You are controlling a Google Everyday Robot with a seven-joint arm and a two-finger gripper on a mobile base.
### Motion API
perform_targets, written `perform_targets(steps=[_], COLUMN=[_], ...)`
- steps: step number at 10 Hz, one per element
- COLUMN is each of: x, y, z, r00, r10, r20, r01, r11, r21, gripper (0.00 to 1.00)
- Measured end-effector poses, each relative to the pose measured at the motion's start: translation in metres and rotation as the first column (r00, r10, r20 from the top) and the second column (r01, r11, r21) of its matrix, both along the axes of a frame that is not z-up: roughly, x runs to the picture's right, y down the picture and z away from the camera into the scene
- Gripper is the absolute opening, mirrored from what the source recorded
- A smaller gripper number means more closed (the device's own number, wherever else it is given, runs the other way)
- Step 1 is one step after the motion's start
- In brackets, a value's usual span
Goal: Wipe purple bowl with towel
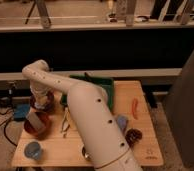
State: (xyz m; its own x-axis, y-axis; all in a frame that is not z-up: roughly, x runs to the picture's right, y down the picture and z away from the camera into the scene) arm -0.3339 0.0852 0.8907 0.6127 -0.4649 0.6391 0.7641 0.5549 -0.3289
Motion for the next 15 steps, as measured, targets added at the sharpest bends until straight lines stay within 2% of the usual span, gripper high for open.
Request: perform_targets(steps=[3, 5, 7, 10, 12, 15], x=[0.028, 0.026, 0.012, -0.015, -0.021, -0.032], y=[-0.007, -0.022, -0.033, -0.038, -0.038, -0.018], z=[0.007, 0.017, 0.026, 0.032, 0.032, 0.014], r00=[0.999, 0.998, 0.999, 0.999, 0.999, 0.998], r10=[0.024, 0.033, 0.032, 0.032, 0.032, -0.003], r20=[-0.038, -0.049, -0.043, -0.024, -0.003, 0.066], r01=[-0.024, -0.032, -0.03, -0.031, -0.031, 0.0], r11=[0.9997, 0.9991, 0.9987, 0.9982, 0.9981, 0.9995], r21=[0.009, 0.027, 0.041, 0.051, 0.054, 0.031], gripper=[0.0, 0.0, 0.0, 0.0, 0.0, 0.0])
